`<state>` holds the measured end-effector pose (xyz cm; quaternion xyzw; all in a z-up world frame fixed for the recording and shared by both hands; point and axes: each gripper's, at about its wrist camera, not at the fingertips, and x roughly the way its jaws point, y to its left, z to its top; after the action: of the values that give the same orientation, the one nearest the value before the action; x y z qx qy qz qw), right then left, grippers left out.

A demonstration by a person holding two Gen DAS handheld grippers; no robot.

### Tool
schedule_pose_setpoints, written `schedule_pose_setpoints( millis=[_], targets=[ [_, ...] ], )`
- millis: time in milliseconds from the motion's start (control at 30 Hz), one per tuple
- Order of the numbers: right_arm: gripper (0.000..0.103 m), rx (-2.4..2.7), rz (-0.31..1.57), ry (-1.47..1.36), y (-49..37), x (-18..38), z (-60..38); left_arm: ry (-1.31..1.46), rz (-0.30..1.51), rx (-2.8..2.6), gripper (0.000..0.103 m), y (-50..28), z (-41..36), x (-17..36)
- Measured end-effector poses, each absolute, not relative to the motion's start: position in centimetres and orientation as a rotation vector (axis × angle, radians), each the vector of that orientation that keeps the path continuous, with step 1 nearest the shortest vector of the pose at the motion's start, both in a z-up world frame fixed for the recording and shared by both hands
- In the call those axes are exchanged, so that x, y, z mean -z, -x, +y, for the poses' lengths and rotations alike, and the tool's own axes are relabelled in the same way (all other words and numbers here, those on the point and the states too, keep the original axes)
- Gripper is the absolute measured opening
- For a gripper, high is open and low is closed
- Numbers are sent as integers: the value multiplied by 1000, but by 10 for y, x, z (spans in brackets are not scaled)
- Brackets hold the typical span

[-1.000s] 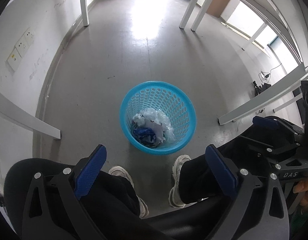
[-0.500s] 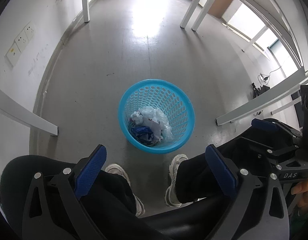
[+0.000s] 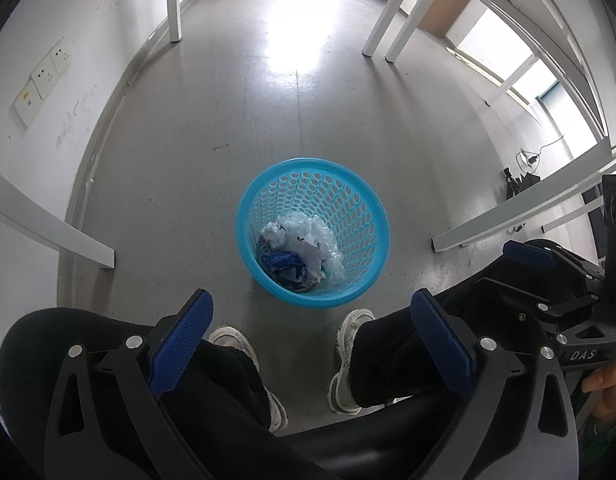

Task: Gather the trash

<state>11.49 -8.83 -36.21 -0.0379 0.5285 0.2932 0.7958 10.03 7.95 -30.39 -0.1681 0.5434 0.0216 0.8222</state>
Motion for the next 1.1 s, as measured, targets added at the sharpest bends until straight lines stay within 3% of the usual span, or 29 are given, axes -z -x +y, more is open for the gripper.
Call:
schedule_pose_setpoints(
  millis=[1100],
  targets=[
    [94, -635, 1147, 71, -115, 362, -90, 356, 1157, -47, 97, -101, 81, 304]
  ],
)
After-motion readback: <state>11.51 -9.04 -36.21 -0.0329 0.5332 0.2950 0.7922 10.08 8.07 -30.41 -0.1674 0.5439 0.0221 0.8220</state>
